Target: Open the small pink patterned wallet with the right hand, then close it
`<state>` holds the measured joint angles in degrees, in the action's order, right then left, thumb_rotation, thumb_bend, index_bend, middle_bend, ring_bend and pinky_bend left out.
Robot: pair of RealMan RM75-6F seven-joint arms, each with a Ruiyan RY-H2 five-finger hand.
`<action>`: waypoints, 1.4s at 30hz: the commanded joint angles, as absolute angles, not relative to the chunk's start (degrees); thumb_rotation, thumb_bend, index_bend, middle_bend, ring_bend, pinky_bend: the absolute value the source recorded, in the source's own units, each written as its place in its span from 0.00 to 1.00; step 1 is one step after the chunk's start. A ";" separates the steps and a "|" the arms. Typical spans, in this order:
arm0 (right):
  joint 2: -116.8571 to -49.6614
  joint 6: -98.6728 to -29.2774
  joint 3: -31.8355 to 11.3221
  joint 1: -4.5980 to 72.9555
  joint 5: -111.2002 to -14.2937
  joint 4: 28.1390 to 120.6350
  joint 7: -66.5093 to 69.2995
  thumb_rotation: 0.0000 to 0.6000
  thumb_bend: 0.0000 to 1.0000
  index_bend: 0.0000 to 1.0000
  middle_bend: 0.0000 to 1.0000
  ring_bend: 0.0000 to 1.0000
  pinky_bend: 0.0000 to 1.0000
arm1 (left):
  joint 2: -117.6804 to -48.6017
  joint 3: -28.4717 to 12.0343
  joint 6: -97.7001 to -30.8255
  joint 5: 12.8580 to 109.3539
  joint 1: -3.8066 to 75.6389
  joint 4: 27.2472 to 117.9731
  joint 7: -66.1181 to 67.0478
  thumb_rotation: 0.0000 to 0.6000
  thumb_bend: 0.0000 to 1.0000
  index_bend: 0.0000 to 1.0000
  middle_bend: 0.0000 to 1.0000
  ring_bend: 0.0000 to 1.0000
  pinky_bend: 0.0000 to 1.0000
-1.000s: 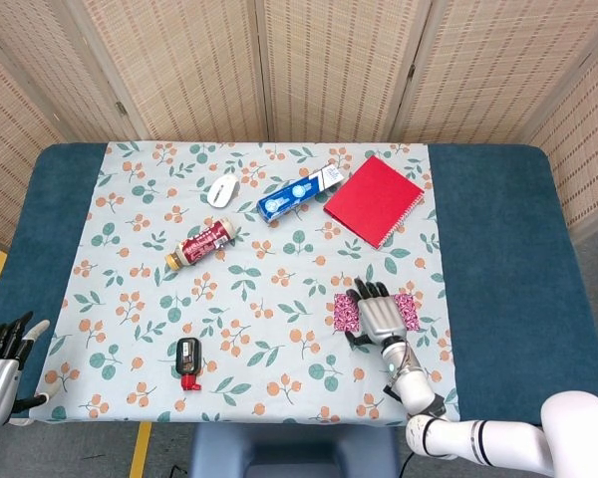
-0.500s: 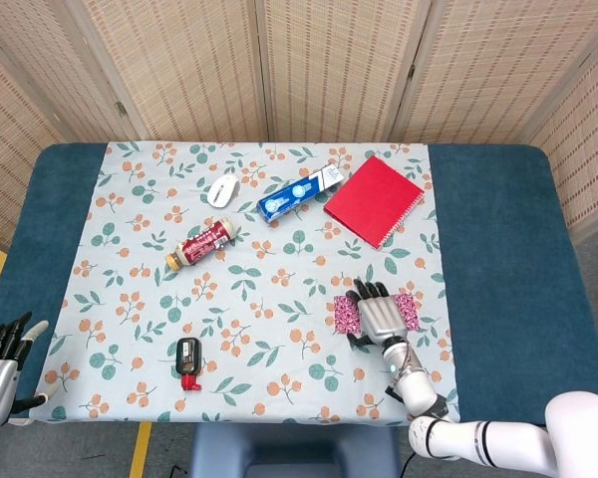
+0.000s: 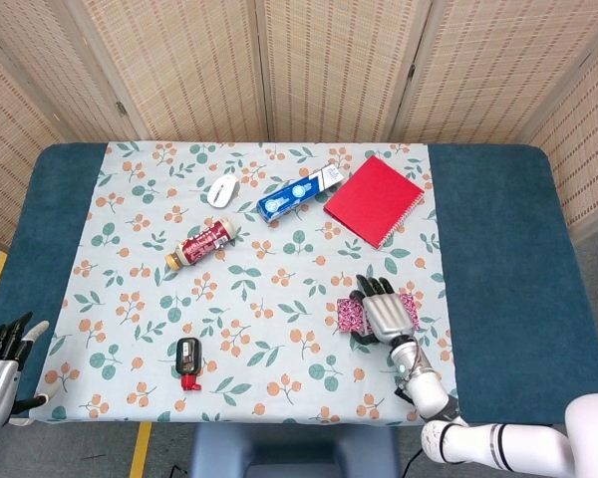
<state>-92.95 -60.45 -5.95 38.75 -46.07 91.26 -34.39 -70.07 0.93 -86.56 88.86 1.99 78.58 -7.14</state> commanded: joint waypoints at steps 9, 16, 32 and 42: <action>-82.06 -61.28 -3.27 34.82 -52.27 97.43 -28.93 0.80 0.32 0.23 0.06 0.00 0.00 | -69.55 0.97 -86.42 88.86 2.04 80.05 -5.85 1.00 0.21 0.14 0.00 0.06 0.00; -77.87 -58.34 -1.97 33.20 -55.65 94.90 -23.20 0.79 0.32 0.23 0.06 0.00 0.00 | -68.84 0.94 -86.70 89.42 2.24 82.58 -3.72 1.00 0.21 0.14 0.00 0.07 0.00; -79.97 -51.35 -1.30 32.43 -61.50 84.05 -13.24 0.79 0.32 0.23 0.06 0.00 0.00 | -67.90 0.89 -86.26 89.00 2.35 86.26 0.03 1.00 0.21 0.14 0.00 0.07 0.00; -80.55 -50.77 -1.78 32.16 -62.64 82.67 -12.36 0.78 0.32 0.22 0.06 0.00 0.00 | -67.95 1.00 -86.41 88.80 2.06 86.14 -0.11 1.00 0.21 0.14 0.00 0.07 0.00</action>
<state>-80.53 -50.76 -1.75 32.19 -62.69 82.70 -12.33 -67.95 1.00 -86.40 88.79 2.07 86.15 -0.10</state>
